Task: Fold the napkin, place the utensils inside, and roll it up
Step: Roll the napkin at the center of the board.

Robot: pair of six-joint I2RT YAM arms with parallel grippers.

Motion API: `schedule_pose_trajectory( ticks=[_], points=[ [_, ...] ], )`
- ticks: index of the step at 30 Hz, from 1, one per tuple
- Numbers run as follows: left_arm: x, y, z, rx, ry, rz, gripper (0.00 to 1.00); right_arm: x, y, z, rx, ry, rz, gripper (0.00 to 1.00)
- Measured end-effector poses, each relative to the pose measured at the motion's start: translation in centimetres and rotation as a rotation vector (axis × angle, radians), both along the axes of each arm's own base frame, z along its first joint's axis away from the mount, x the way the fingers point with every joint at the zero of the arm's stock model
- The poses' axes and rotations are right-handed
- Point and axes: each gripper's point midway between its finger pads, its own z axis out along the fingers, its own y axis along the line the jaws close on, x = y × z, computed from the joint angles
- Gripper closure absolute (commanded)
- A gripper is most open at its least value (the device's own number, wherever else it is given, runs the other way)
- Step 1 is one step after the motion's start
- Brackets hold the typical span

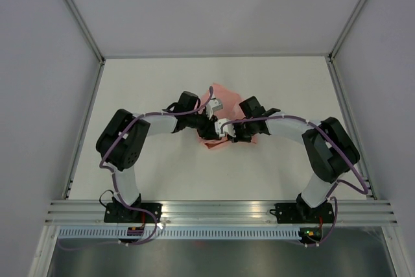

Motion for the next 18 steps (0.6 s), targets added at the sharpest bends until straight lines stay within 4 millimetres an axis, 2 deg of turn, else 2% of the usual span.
schedule_pose_trajectory(
  ticks=[7,10,13,15,18],
  points=[
    [1.2,0.4,2.5,-0.072,-0.044,0.061,0.62,0.3,0.1,0.0,-0.017,0.033,-0.003,1.00],
    [2.0,1.2,3.3,-0.087,-0.090,0.129,0.65,0.5,0.2,0.0,-0.032,0.071,0.000,0.99],
    [3.2,2.7,4.3,-0.091,-0.155,0.252,0.67,0.8,0.4,0.0,-0.041,0.122,0.000,1.00],
    [4.0,4.1,5.2,-0.101,-0.211,0.352,0.65,0.9,0.5,0.0,-0.050,0.171,0.004,1.00],
    [4.5,6.0,6.8,-0.136,-0.292,0.481,0.65,1.2,0.4,0.0,-0.061,0.250,0.011,1.00]
  ],
)
